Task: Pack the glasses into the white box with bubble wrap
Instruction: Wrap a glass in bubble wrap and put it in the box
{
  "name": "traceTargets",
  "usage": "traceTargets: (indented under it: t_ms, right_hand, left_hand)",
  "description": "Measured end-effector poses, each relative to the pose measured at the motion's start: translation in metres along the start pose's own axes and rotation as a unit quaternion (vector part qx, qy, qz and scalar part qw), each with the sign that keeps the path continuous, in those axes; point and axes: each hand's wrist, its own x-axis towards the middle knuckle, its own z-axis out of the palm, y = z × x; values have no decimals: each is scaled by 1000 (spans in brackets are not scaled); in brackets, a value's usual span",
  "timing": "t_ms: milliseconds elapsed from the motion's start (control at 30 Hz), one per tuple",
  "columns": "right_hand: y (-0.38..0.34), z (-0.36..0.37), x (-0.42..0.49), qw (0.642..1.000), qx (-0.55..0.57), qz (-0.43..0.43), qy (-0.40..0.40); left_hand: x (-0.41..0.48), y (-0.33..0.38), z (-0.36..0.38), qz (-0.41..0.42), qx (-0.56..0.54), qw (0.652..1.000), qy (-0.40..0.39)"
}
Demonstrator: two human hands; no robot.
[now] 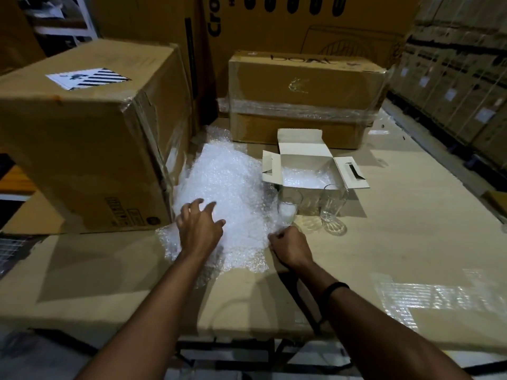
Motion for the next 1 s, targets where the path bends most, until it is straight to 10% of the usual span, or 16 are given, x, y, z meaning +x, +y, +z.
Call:
traceTargets:
  t_ms: [200, 367, 567, 767, 1000]
  right_hand:
    - [2, -3, -5, 999, 29, -4, 16]
    - [-3, -23, -34, 969, 197, -139, 56]
    - [11, -81, -45, 891, 442, -52, 94]
    - [71, -143, -34, 877, 440, -13, 194]
    - [126, -175, -26, 900, 402, 52, 159]
  left_hand:
    - [23, -16, -5, -67, 91, 993, -15]
    - [14, -10, -4, 78, -73, 991, 81]
    - [-29, 30, 11, 268, -191, 942, 69]
    - [-66, 97, 52, 442, -129, 885, -70]
    - [-76, 146, 72, 379, 54, 893, -238]
